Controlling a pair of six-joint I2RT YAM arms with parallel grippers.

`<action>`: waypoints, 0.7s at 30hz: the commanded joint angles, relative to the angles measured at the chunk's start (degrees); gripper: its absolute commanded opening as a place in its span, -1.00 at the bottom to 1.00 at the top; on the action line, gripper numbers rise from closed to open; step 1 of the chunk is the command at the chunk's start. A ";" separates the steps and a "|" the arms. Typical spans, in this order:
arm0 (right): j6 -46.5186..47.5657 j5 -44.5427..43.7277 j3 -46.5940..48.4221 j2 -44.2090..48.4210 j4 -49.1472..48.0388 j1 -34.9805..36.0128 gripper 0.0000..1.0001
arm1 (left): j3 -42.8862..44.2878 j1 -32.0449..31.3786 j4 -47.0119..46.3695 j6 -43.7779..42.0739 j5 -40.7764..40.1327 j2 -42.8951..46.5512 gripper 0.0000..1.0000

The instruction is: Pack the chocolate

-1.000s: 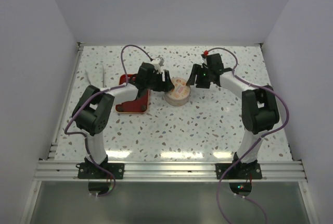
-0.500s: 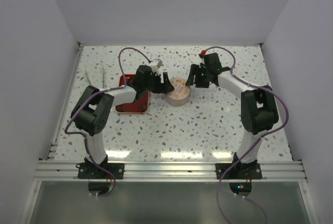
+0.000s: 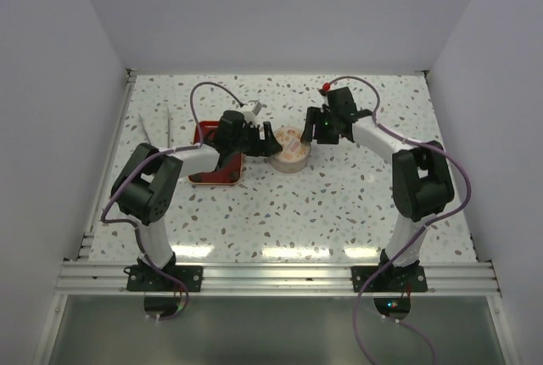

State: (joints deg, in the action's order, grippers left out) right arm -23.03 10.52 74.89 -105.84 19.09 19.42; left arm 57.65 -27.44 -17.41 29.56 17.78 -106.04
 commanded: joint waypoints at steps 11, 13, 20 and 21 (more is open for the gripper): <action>2.37 -4.54 -0.27 3.27 3.67 2.64 0.24 | -2.10 1.43 1.59 1.20 -2.05 1.19 0.56; 2.46 -5.07 -0.27 3.27 3.93 3.08 0.25 | -2.10 1.43 2.29 1.11 -2.31 1.01 0.55; 2.72 -7.36 -0.89 2.57 4.81 4.40 0.24 | -2.54 1.43 4.05 1.11 -2.31 0.48 0.54; 2.81 -7.71 -0.98 2.48 4.81 4.66 0.24 | -2.80 1.43 3.96 1.20 -2.14 0.48 0.53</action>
State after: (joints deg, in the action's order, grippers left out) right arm -21.63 5.61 74.76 -104.53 21.41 23.20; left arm 56.34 -26.87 -17.19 31.03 17.58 -105.19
